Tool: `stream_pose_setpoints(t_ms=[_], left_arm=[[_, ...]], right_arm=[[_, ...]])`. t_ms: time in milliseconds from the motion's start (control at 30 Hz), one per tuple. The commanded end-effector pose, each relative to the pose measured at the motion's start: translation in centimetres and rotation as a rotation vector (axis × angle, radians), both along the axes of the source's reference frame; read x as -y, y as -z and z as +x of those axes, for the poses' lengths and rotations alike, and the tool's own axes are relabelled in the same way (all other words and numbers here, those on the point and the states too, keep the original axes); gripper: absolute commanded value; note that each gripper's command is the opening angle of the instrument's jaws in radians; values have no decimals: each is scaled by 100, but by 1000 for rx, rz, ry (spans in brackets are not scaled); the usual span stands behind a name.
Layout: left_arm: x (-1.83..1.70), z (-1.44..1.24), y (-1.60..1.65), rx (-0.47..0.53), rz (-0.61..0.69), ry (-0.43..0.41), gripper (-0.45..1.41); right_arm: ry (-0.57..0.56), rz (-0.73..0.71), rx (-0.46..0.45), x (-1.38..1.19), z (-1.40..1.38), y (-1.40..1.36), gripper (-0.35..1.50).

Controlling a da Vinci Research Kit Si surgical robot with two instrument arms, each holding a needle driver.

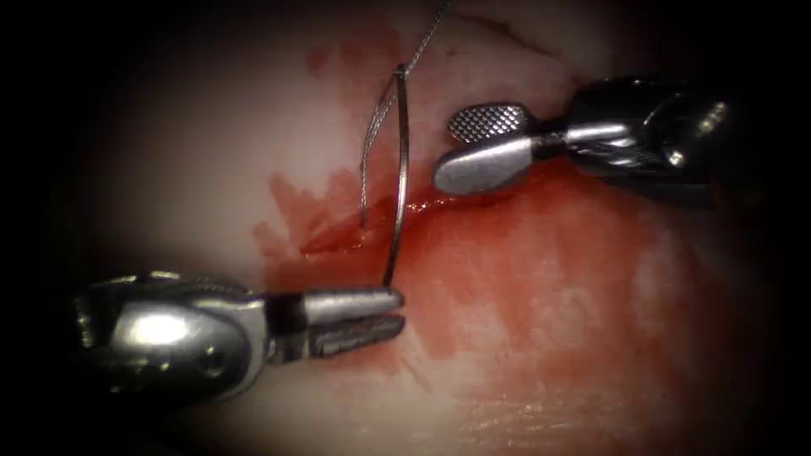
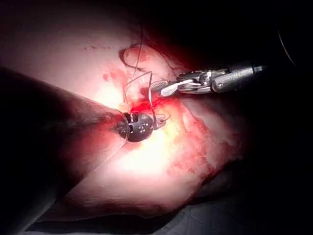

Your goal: Wound Closure

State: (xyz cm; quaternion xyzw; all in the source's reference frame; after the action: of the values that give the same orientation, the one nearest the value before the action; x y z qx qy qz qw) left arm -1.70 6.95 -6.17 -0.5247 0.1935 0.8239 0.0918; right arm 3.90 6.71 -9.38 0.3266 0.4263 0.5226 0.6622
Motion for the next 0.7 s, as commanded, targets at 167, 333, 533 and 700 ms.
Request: stream_pose_setpoints(t_ms=[167, 333, 533, 700], left_arm=[[-5, -6, -4, 4, -4, 9, -35], [-4, -6, -4, 5, -5, 13, -35], [-3, -9, -1, 1, -3, 18, -35], [-3, -9, 1, 2, -3, 17, -35]], right_arm=[[-20, 20, -18, 6, 29, -6, 66], [-24, 15, -15, 10, 40, -10, 64], [-34, 7, -5, 15, 51, -16, 51], [-36, 21, -7, 14, 46, -14, -35]])
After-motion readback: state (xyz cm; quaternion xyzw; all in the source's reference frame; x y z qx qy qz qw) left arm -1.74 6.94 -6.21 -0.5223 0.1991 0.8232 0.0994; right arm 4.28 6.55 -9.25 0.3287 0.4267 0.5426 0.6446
